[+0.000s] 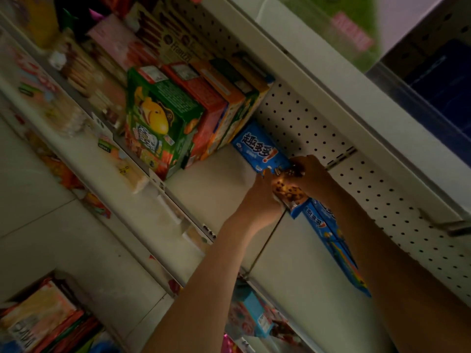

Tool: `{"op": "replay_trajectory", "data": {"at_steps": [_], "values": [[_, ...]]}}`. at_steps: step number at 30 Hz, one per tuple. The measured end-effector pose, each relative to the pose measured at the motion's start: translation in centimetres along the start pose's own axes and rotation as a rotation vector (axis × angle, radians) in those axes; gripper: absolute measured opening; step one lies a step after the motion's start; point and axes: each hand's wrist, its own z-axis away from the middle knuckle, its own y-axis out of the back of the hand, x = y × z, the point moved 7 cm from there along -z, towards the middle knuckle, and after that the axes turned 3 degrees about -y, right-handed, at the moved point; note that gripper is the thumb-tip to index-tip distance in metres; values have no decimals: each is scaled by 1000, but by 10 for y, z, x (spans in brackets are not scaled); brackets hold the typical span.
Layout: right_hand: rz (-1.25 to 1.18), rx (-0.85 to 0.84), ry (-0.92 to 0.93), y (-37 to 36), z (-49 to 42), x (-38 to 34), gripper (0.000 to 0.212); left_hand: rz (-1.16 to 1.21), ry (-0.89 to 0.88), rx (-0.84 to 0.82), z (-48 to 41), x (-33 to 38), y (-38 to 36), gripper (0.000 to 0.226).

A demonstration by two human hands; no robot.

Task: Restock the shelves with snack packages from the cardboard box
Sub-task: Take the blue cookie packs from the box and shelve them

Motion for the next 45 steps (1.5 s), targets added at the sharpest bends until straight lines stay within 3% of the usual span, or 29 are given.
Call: {"op": "replay_trajectory", "data": {"at_steps": [5,8,14,20,24,28,33,37,41,45], "values": [[-19,-94,-38,-7,-5,13,51,90,-4,-22,-11,3,-12,63],[-21,-163,-30,-11,-1,25,49,101,-16,51,-15,-4,-20,71],[0,-112,-64,-8,1,53,48,147,-9,107,-14,-15,-40,84],[-89,-4,20,3,3,42,45,70,41,-16,-17,-25,-52,85],[-183,6,-4,3,0,48,51,6,38,-9,-29,-22,-44,83],[-257,200,-96,4,-7,67,59,-20,20,-19,-37,-14,-44,82],[-445,404,-167,-6,-5,79,28,-57,-22,13,-42,-9,-43,77],[-650,518,-196,-19,-11,94,64,-19,-67,-2,-36,-14,-40,76],[-619,499,-285,-33,-18,103,57,56,-87,39,-38,-15,-33,71],[-643,516,-284,-36,-22,103,57,-30,-70,10,-51,-12,-37,74]]}}
